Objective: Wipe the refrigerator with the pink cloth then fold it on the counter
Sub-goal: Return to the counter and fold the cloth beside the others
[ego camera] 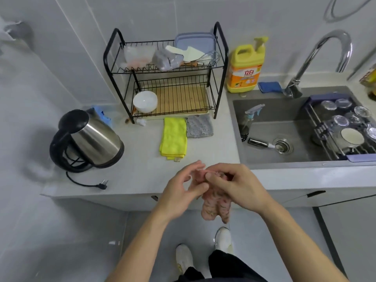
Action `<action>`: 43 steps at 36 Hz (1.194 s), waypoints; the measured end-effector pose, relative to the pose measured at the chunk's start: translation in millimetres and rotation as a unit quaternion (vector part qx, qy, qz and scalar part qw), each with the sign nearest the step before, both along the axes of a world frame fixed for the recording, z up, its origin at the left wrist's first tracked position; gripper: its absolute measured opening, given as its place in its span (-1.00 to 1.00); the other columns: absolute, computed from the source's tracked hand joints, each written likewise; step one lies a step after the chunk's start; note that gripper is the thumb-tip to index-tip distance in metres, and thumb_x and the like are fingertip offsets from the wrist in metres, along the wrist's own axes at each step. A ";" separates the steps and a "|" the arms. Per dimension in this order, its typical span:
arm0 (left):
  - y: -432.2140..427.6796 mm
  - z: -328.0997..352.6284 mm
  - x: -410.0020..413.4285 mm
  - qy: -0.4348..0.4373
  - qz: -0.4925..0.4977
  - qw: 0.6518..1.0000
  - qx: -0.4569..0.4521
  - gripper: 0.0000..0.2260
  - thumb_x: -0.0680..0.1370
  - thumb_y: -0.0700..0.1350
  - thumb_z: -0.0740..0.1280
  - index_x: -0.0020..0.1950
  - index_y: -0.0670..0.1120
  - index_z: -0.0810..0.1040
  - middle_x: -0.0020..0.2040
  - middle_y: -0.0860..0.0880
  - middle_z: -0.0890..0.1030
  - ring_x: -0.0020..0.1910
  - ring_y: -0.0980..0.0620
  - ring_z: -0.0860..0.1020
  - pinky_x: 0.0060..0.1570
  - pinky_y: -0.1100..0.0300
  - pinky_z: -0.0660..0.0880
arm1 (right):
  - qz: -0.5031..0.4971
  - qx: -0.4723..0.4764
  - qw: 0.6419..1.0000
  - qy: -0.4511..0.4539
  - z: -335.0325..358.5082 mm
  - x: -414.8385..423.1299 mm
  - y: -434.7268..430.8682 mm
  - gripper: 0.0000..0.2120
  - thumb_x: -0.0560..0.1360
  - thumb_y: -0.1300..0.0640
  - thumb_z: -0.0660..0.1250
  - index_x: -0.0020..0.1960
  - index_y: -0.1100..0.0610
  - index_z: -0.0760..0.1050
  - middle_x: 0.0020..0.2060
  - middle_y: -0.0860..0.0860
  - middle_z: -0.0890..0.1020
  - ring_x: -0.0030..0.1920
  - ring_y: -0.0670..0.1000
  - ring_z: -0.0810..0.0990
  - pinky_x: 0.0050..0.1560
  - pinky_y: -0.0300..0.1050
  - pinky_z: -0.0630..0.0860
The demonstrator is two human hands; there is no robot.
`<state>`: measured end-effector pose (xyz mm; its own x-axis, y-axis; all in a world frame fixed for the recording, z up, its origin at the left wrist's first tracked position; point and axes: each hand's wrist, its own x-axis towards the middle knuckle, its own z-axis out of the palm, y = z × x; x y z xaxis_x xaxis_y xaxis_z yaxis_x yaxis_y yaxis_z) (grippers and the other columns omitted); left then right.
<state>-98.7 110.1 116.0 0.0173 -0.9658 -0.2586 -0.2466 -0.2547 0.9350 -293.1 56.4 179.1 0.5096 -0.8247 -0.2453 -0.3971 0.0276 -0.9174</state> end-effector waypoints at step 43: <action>-134.1 11.7 70.3 -0.338 0.027 0.938 -0.069 -0.84 0.66 -0.20 0.37 0.15 -0.04 0.72 -0.01 0.13 0.57 0.00 0.09 0.56 0.04 0.18 0.47 | -0.233 -0.255 0.922 0.171 -43.6 -27.3 -148.1 -0.87 0.65 0.21 0.34 0.05 0.12 0.67 -0.05 -0.02 0.71 -0.02 0.05 0.63 -0.01 -0.13 0.44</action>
